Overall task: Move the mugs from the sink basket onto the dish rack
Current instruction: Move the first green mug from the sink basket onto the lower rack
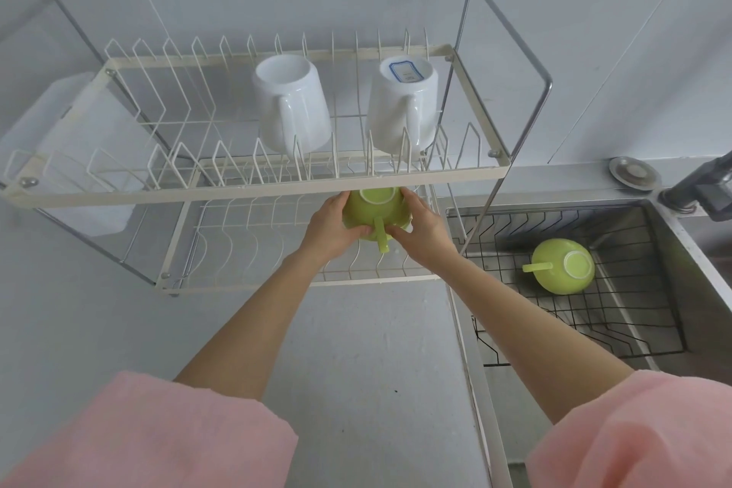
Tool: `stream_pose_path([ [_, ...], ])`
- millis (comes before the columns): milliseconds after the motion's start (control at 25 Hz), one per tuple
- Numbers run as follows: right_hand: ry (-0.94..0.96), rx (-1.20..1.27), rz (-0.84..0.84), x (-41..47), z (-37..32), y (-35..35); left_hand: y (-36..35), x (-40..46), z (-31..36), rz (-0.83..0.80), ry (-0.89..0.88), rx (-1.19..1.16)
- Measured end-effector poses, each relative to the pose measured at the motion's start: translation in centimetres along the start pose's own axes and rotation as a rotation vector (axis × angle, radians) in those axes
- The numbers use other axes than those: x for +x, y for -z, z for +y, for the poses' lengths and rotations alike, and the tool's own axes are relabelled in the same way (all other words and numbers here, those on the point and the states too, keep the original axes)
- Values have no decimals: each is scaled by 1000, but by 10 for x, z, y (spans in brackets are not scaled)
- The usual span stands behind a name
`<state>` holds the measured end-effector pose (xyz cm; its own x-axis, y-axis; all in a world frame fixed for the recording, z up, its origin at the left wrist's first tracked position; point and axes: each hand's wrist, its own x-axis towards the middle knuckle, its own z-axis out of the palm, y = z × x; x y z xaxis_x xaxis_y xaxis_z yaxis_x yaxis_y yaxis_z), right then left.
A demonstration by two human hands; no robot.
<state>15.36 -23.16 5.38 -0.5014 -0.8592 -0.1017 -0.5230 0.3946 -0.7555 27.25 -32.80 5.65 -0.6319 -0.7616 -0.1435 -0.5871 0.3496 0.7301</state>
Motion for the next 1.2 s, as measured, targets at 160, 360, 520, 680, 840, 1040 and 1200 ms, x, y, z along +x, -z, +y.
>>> stream_pose_path([
  [160, 1, -7, 0, 0, 3, -2, -1, -1, -2, 7, -2, -6],
  [360, -1, -70, -31, 0, 3, -2, 0, 0, 2, -13, -10, -2],
  [520, 22, -128, -10, -8, 0, -3, -1, -10, 5, 22, -17, -12],
  [680, 63, -202, 25, -28, -2, 0, 5, -31, -3, 24, -67, 196],
  [840, 133, -431, 26, -58, 0, 7, 9, -61, -5, 61, -171, 490],
  [1040, 209, -438, 44, -99, 16, 19, -5, -95, 12, 101, -251, 560],
  [1200, 247, -462, 87, -125, 36, 36, -28, -118, 28, 143, -308, 624],
])
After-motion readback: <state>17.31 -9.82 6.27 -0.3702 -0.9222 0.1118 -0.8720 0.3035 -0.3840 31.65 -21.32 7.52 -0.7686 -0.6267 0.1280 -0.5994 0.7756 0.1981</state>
